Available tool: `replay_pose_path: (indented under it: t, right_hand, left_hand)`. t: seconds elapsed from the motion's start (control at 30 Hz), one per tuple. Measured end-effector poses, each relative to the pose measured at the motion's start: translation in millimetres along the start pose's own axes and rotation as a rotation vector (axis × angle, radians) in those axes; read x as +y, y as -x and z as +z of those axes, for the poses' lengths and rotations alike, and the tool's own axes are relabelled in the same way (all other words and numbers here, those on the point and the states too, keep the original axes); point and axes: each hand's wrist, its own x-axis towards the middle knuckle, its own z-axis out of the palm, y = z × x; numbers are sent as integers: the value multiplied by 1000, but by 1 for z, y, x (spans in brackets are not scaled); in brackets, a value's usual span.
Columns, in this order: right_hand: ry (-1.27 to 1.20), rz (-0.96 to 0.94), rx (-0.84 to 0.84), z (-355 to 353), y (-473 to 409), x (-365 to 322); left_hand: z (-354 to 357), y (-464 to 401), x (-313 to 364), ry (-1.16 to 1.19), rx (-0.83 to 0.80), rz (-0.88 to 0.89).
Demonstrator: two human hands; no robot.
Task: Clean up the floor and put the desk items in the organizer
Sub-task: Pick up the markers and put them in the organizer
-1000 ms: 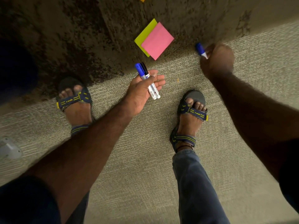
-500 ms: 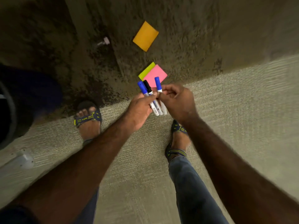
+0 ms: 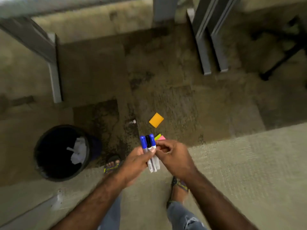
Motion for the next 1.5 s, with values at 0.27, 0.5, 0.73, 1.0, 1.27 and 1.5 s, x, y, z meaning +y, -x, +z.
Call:
replay_pose_path:
  t: [0.27, 0.5, 0.73, 1.0, 1.27, 1.5]
  right_hand:
    - [79, -222, -33, -37, 42, -170]
    - [87, -350, 47, -25, 47, -291]
    - [97, -487, 153, 0, 10, -430]
    - [173, -647, 192, 38, -69, -589]
    - [207, -634, 283, 58, -144, -639]
    - [183, -602, 416, 18, -174, -633]
  left_hand:
    - [15, 118, 154, -205, 85, 225]
    - [-12, 187, 254, -260, 221, 328]
    - [-81, 214, 368, -406, 343, 579]
    - [-174, 224, 514, -344, 406, 752]
    - [-226, 178, 575, -349, 375, 767]
    - [-205, 127, 607, -433, 287, 804]
